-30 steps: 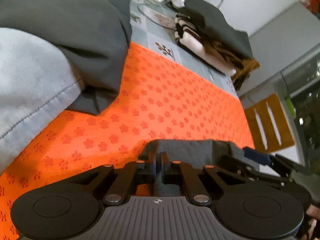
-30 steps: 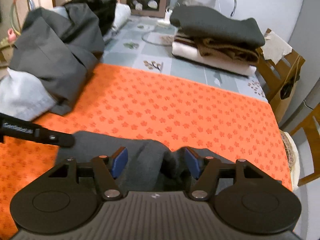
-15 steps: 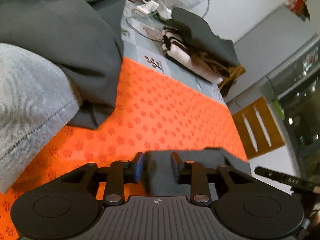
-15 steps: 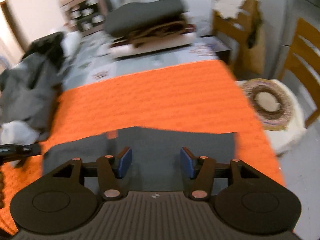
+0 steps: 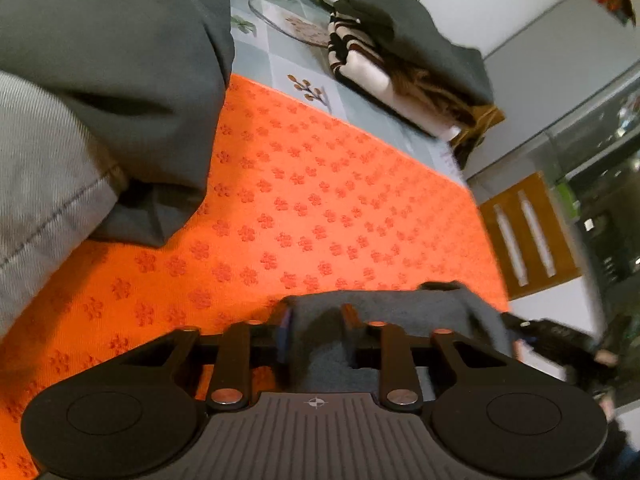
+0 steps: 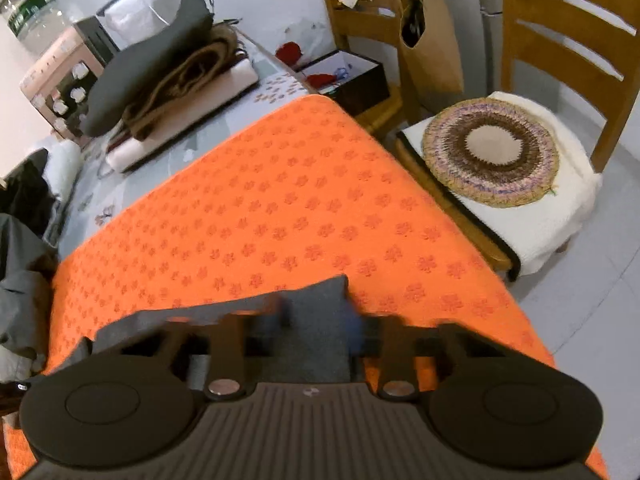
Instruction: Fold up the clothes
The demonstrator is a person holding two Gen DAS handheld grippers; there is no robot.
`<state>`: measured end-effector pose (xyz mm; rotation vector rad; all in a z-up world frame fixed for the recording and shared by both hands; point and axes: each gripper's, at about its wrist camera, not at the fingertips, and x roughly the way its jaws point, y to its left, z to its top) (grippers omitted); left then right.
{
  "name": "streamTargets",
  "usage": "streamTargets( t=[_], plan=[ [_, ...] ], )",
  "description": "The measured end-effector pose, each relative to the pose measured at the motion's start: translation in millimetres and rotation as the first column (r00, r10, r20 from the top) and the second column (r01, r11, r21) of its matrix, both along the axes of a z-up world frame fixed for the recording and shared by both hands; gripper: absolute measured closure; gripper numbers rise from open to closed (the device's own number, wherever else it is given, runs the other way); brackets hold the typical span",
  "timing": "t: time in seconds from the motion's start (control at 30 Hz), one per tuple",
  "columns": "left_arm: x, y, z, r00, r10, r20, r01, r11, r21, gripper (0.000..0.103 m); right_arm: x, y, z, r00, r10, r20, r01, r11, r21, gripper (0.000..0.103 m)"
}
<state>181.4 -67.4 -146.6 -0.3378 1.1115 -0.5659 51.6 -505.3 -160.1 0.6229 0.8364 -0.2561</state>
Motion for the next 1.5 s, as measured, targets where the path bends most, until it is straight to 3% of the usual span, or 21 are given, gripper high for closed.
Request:
streamTargets(
  t=[0.2, 0.33, 0.43, 0.47, 0.5, 0.57, 0.63, 0.77, 0.83, 0.9, 1.0, 1.17, 1.37, 1.5],
  plan=[
    [-4.4, -9.4, 1.2, 0.999, -0.017, 0.032, 0.015, 0.997, 0.071, 0.091, -27.3, -5.7, 33.2, 0.995, -0.101, 0.021, 0.102, 0.991, -0.086, 0.094],
    [-2.8, -10.9, 1.0, 0.999, -0.024, 0.034, 0.021, 0.997, 0.078, 0.09, -31.7, -19.7, 14.2, 0.989, -0.14, -0.046, 0.135, 0.986, -0.102, 0.094],
    [-0.7, -8.3, 2.5, 0.999, -0.024, 0.029, 0.022, 0.998, 0.058, 0.087, -20.4, -18.4, 3.5, 0.992, -0.107, -0.065, 0.099, 0.987, -0.123, 0.09],
    [-0.5, -6.1, 3.9, 1.0, -0.016, 0.026, 0.015, 0.999, 0.043, 0.082, -16.3, -17.4, 5.2, 0.993, -0.095, -0.077, 0.083, 0.987, -0.139, 0.085],
    [-1.3, -3.6, 6.2, 1.0, -0.005, 0.028, 0.005, 1.0, 0.028, 0.079, -13.4, -15.4, 8.9, 0.992, -0.088, -0.091, 0.072, 0.984, -0.164, 0.073],
    [-3.4, 0.4, 14.2, 0.999, 0.018, 0.047, -0.018, 1.0, 0.01, 0.074, -14.2, -6.9, 22.2, 0.993, -0.076, -0.09, 0.052, 0.969, -0.241, 0.064],
    [-4.3, 1.9, 24.3, 0.997, 0.026, 0.068, -0.025, 1.0, -0.007, 0.071, -15.0, 3.9, 37.3, 0.996, -0.038, -0.086, 0.01, 0.953, -0.304, 0.062],
    [2.9, -10.1, 40.0, 0.997, -0.015, 0.08, 0.019, 0.998, -0.054, 0.058, -11.4, 25.2, 62.3, 0.994, 0.091, -0.058, -0.105, 0.945, -0.31, 0.063],
    [11.5, -22.4, 41.0, 0.997, -0.055, 0.054, 0.06, 0.994, -0.095, 0.058, -6.7, 37.9, 68.4, 0.987, 0.158, -0.036, -0.162, 0.946, -0.281, 0.064],
    [20.3, -35.7, 40.5, 0.995, -0.095, 0.026, 0.097, 0.986, -0.133, 0.06, -0.4, 51.3, 70.6, 0.976, 0.219, -0.011, -0.215, 0.947, -0.239, 0.081],
    [32.9, -57.4, 36.7, 0.989, -0.144, -0.018, 0.139, 0.977, -0.164, 0.072, 12.2, 75.5, 67.7, 0.952, 0.306, 0.008, -0.298, 0.932, -0.208, 0.088],
    [53.4, -89.0, 26.8, 0.972, -0.206, -0.111, 0.183, 0.964, -0.191, 0.074, 26.8, 115.9, 64.4, 0.911, 0.412, 0.024, -0.397, 0.89, -0.226, 0.089],
    [76.3, -118.0, -0.1, 0.926, -0.275, -0.259, 0.236, 0.956, -0.173, 0.073, 40.0, 139.9, 55.5, 0.867, 0.497, 0.016, -0.473, 0.834, -0.286, 0.089],
    [85.5, -128.5, -15.8, 0.894, -0.28, -0.349, 0.211, 0.952, -0.223, 0.073, 45.1, 144.6, 48.9, 0.833, 0.553, 0.0, -0.523, 0.788, -0.326, 0.092]
  ],
)
